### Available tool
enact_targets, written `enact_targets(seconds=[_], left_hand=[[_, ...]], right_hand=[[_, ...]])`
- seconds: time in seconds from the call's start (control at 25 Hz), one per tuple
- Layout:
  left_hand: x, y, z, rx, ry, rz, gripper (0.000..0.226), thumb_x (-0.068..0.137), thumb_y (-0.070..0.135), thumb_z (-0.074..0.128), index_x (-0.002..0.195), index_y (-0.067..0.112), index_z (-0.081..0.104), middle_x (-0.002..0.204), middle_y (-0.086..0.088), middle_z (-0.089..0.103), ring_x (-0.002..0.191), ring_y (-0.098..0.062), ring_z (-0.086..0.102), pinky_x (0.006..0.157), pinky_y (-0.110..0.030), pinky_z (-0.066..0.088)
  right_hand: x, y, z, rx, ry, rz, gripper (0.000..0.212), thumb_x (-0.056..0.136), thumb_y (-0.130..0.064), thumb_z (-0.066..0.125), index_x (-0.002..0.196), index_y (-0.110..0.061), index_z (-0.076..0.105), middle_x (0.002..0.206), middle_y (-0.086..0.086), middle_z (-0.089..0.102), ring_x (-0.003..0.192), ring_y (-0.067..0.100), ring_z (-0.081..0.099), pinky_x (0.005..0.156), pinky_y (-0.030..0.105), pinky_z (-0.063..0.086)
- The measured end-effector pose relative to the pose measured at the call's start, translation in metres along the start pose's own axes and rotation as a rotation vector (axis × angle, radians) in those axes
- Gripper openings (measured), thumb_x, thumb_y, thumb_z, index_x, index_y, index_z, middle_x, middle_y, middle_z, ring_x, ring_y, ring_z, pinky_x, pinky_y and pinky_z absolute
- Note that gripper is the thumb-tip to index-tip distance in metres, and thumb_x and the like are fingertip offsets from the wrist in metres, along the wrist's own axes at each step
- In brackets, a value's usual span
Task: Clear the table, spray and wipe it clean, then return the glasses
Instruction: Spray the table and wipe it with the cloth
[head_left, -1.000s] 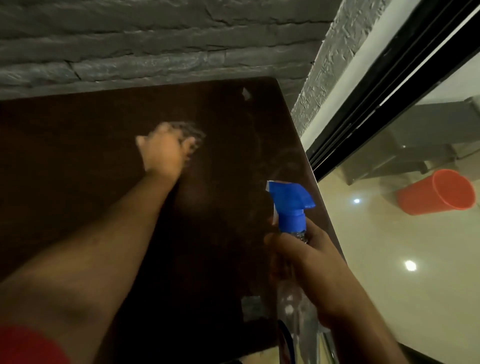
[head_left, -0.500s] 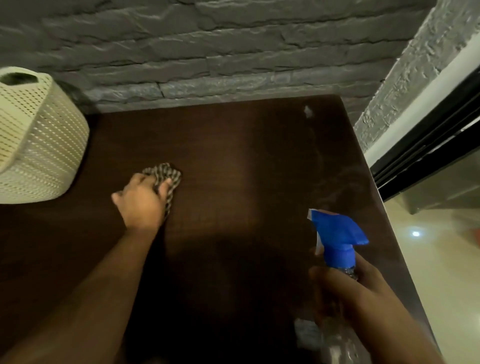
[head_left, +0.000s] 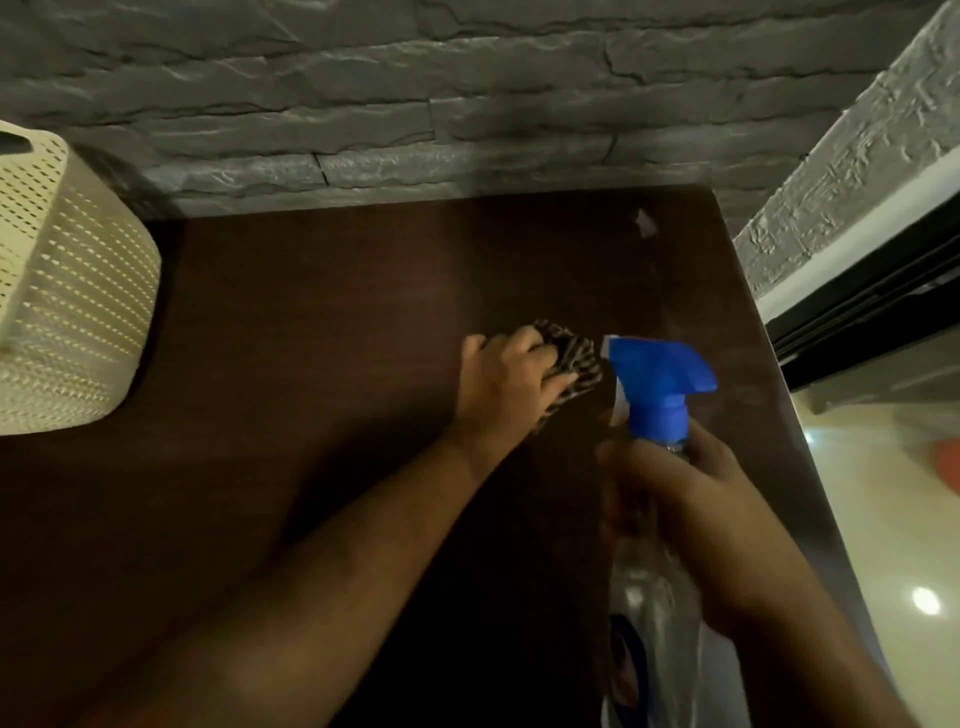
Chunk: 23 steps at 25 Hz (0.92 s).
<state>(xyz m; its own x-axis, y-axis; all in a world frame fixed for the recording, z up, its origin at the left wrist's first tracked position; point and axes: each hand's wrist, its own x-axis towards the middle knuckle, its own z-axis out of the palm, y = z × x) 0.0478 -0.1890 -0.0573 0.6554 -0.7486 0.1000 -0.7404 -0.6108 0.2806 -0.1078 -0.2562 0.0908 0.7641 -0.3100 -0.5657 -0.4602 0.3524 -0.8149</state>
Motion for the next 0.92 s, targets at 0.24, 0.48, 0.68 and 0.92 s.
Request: enact_targets(seconds=[0.24, 0.48, 0.68, 0.92], left_hand=[[0.1, -0.09, -0.019, 0.184, 0.088, -0.564, 0.041, 0.095, 0.048, 0.045, 0.115, 0.017, 0.062, 0.122, -0.011, 0.055, 0.107, -0.032, 0.056, 0.093, -0.045, 0.033], [-0.041, 0.049, 0.017, -0.102, -0.171, 0.199, 0.031, 0.087, 0.048, 0.051, 0.097, 0.022, 0.065, 0.105, -0.003, 0.06, 0.09, -0.026, 0.059, 0.085, -0.041, 0.035], [-0.039, -0.016, 0.0, 0.121, 0.014, 0.12, 0.038, 0.088, 0.05, 0.048, 0.094, 0.019, 0.068, 0.103, -0.006, 0.064, 0.09, -0.03, 0.061, 0.086, -0.044, 0.036], [0.007, 0.076, 0.012, -0.016, -0.087, -0.31, 0.033, 0.095, 0.043, 0.048, 0.109, 0.017, 0.064, 0.12, -0.007, 0.056, 0.107, -0.027, 0.056, 0.097, -0.041, 0.032]], right_hand=[[0.006, 0.005, -0.031, -0.027, 0.152, -0.043, 0.017, 0.083, -0.01, 0.06, 0.1, -0.011, 0.054, 0.063, 0.005, 0.055, 0.052, 0.018, 0.055, 0.049, 0.026, 0.052], [-0.011, 0.034, -0.051, -0.011, 0.193, -0.009, 0.015, 0.081, -0.013, 0.064, 0.092, -0.008, 0.055, 0.065, 0.009, 0.056, 0.056, 0.025, 0.055, 0.052, 0.034, 0.051], [-0.04, 0.048, -0.073, -0.041, 0.18, -0.007, 0.039, 0.068, -0.022, 0.065, 0.1, -0.002, 0.055, 0.069, 0.015, 0.057, 0.058, 0.032, 0.054, 0.055, 0.04, 0.051], [-0.092, 0.072, -0.093, -0.046, 0.151, 0.007, 0.036, 0.07, -0.025, 0.065, 0.102, -0.011, 0.057, 0.069, 0.008, 0.06, 0.06, 0.028, 0.057, 0.055, 0.032, 0.053]])
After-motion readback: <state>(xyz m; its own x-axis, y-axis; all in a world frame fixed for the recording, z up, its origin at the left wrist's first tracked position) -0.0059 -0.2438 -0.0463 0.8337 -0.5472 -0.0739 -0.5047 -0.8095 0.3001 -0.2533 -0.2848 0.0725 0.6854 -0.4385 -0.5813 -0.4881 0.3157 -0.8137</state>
